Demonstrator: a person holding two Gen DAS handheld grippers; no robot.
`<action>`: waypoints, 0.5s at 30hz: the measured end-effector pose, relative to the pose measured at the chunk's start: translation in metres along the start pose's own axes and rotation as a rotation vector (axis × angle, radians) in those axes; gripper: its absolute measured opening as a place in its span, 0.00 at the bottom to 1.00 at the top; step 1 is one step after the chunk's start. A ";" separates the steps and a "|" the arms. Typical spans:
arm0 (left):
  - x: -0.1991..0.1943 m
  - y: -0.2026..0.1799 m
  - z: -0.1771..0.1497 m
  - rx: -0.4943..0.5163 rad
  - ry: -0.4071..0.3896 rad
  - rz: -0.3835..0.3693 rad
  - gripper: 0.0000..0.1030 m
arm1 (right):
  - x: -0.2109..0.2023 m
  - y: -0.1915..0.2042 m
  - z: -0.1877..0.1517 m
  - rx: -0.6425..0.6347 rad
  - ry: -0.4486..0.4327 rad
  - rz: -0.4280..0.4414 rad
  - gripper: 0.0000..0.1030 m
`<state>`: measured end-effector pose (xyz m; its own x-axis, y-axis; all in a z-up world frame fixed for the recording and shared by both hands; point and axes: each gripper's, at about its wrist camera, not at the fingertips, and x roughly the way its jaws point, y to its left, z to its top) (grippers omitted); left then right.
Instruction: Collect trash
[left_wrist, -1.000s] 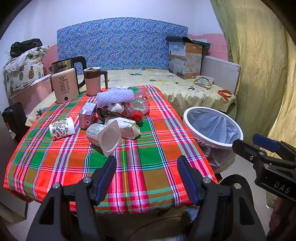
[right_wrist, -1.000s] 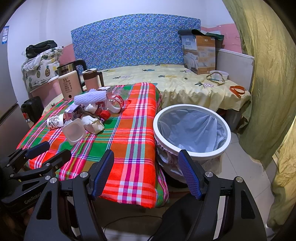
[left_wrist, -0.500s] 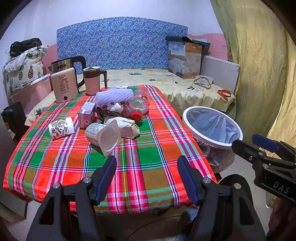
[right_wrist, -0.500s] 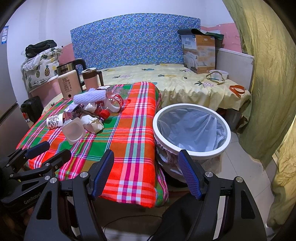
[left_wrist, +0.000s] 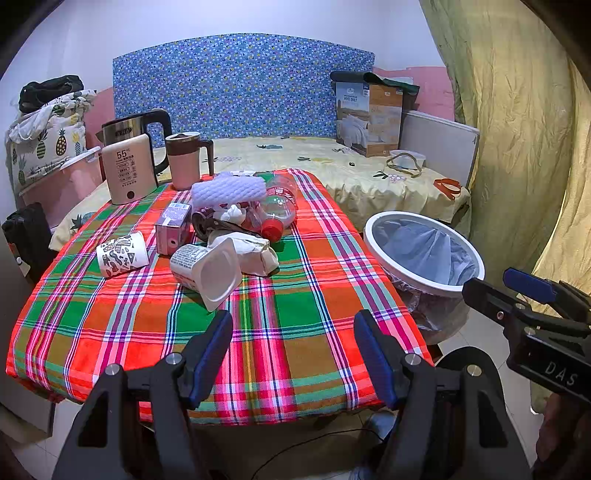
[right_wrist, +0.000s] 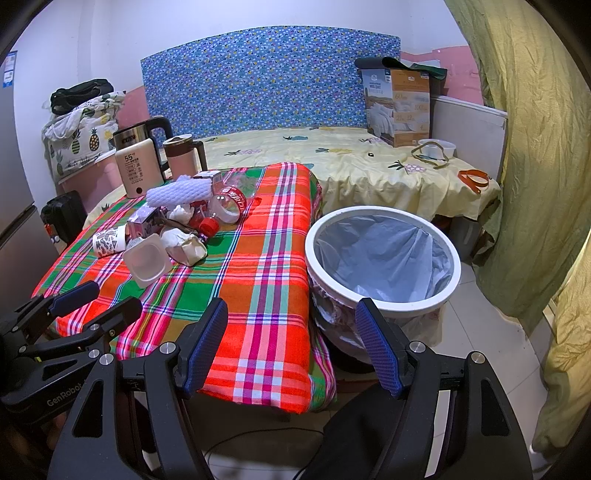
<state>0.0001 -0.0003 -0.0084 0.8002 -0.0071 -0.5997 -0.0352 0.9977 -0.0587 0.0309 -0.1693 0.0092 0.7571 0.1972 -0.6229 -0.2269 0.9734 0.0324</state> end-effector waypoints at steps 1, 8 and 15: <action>0.000 0.000 -0.001 0.000 0.000 0.000 0.68 | 0.000 0.000 0.000 0.000 0.000 -0.001 0.71; 0.000 0.000 0.000 -0.001 0.001 0.000 0.68 | 0.000 0.000 0.000 0.000 0.001 -0.001 0.71; 0.001 0.000 0.000 -0.001 0.001 0.000 0.68 | 0.000 0.000 0.000 -0.001 0.001 -0.001 0.71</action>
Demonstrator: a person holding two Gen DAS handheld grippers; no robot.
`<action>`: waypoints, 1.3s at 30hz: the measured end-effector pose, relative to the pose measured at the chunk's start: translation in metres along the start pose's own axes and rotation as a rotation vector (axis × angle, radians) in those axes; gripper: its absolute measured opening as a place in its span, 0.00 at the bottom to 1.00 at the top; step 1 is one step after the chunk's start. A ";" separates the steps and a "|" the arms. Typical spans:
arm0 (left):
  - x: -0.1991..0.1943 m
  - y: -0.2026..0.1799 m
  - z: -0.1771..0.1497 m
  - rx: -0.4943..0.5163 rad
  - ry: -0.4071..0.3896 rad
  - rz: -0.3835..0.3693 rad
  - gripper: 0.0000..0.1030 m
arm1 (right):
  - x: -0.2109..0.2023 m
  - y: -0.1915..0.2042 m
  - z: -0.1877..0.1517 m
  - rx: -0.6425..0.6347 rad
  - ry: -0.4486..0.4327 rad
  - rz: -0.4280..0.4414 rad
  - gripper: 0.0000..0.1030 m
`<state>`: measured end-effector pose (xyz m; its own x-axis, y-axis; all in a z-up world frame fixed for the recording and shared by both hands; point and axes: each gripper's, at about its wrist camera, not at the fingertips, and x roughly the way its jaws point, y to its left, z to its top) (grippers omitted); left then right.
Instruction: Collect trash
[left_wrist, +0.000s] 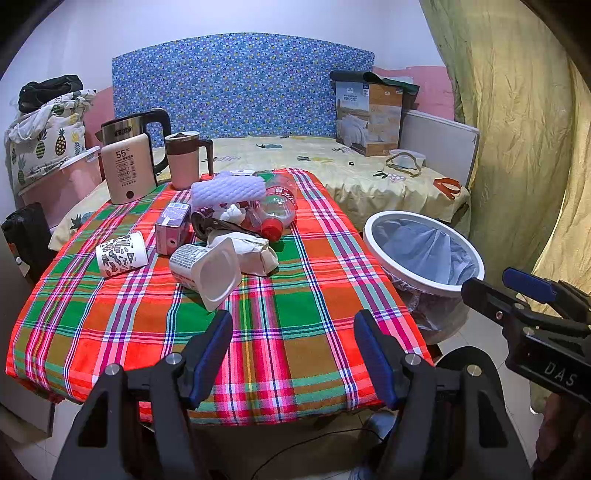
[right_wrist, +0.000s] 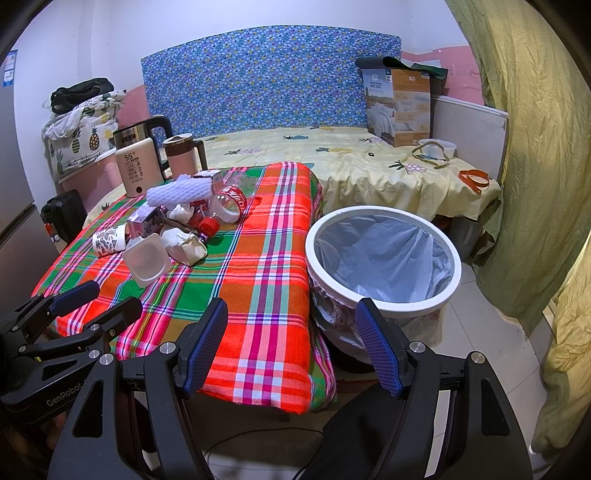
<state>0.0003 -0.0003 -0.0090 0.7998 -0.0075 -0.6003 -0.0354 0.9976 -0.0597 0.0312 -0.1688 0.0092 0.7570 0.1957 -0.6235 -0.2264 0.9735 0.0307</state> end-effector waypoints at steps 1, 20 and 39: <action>0.000 0.000 0.000 0.000 0.001 0.000 0.68 | 0.001 -0.001 0.001 0.000 0.001 0.000 0.71; 0.009 0.000 0.002 -0.011 0.024 -0.037 0.68 | 0.013 -0.002 0.000 -0.006 0.026 0.006 0.71; 0.056 0.065 0.015 -0.112 0.057 0.032 0.68 | 0.061 0.022 0.022 -0.091 0.081 0.141 0.71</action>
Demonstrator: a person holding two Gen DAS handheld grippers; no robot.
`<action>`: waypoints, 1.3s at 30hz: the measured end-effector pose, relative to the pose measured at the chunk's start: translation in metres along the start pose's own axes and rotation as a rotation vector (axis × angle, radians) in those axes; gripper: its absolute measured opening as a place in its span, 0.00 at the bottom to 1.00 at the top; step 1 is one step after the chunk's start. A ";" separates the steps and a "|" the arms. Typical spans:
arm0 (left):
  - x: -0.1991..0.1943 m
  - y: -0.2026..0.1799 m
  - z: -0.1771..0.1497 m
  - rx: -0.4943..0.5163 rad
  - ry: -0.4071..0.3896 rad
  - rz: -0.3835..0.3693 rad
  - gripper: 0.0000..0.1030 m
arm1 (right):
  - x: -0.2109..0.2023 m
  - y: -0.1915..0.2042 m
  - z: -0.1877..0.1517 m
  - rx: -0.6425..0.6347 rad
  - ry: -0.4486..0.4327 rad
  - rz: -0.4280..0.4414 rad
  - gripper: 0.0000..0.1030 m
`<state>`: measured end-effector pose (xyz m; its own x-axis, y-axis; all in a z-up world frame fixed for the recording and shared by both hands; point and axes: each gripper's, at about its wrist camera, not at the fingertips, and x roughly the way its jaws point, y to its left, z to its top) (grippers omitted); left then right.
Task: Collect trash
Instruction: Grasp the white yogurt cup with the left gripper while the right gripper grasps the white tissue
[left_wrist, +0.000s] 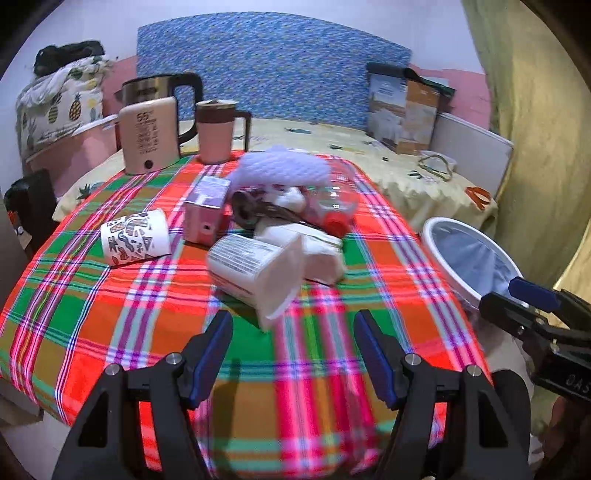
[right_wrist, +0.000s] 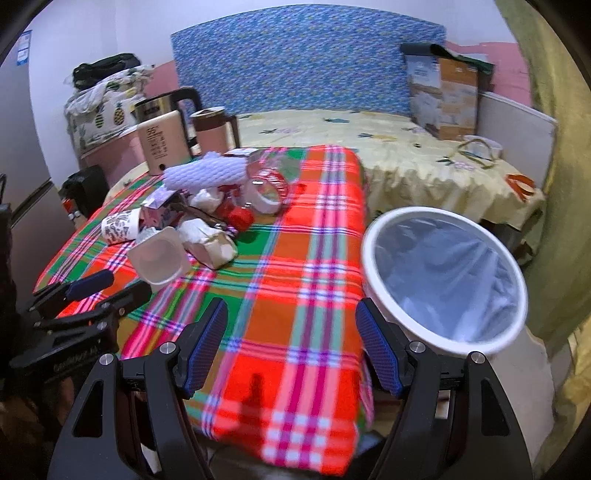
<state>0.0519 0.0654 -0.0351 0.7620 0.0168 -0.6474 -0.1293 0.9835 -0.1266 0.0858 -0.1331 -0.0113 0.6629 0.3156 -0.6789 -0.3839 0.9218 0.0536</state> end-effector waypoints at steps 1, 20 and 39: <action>0.004 0.004 0.002 -0.006 0.002 0.000 0.68 | 0.005 0.002 0.002 -0.007 0.005 0.015 0.71; 0.053 0.041 0.020 0.032 0.015 -0.063 0.68 | 0.065 0.026 0.026 -0.112 0.087 0.176 0.71; 0.042 0.072 0.015 -0.051 0.019 -0.101 0.13 | 0.095 0.053 0.037 -0.183 0.136 0.291 0.45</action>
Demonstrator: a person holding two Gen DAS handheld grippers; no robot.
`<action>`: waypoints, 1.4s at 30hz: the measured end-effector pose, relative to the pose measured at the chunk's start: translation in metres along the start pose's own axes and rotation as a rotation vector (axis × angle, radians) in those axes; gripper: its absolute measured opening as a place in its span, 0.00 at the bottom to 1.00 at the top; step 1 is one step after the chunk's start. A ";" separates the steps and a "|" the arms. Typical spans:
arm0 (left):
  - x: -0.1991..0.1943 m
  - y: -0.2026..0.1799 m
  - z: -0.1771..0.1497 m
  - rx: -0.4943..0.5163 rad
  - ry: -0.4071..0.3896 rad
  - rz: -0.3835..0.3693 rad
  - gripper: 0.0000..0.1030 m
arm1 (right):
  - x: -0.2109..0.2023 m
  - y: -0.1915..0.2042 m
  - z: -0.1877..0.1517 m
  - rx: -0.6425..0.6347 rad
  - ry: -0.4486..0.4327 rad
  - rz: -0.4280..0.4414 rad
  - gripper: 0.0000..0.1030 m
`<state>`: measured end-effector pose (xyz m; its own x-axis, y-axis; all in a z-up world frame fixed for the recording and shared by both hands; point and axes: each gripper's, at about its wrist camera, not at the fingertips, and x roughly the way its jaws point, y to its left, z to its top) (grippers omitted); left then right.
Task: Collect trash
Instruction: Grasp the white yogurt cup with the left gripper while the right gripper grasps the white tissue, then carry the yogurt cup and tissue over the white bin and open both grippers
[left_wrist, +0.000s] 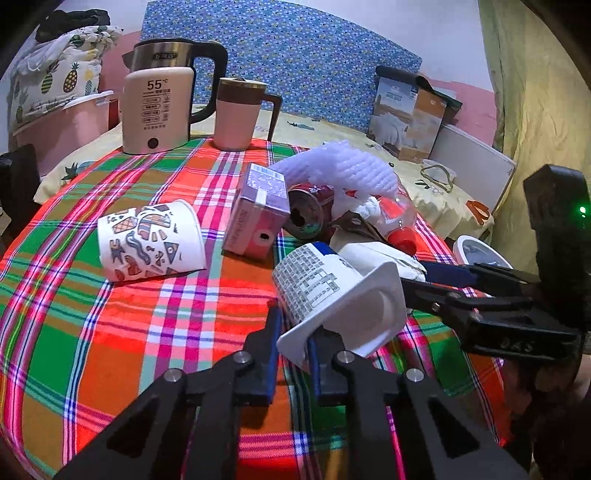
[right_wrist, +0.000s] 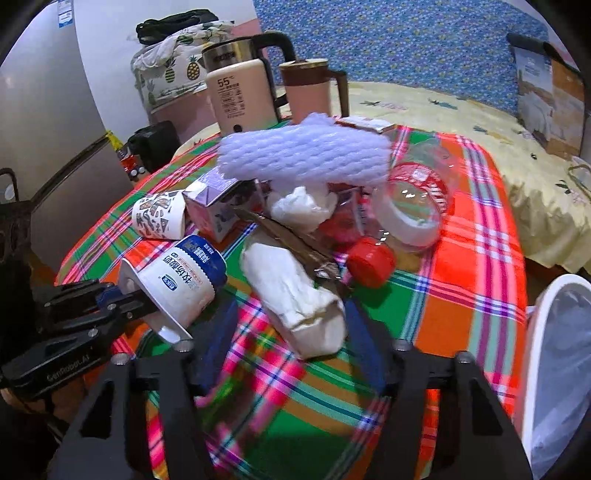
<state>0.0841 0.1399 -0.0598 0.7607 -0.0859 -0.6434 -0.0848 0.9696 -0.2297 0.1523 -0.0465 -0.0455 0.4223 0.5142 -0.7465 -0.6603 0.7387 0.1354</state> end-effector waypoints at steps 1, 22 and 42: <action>-0.001 0.000 0.000 -0.001 0.000 0.001 0.13 | 0.001 0.001 0.000 0.000 0.006 -0.005 0.36; -0.039 -0.031 -0.005 0.030 -0.031 0.010 0.11 | -0.057 0.000 -0.039 0.094 -0.065 0.003 0.24; -0.005 -0.155 0.015 0.238 -0.009 -0.179 0.11 | -0.124 -0.089 -0.078 0.317 -0.181 -0.186 0.24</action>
<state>0.1026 -0.0064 -0.0099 0.7555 -0.2591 -0.6018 0.2033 0.9658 -0.1606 0.1103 -0.2105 -0.0162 0.6374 0.4067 -0.6545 -0.3506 0.9094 0.2238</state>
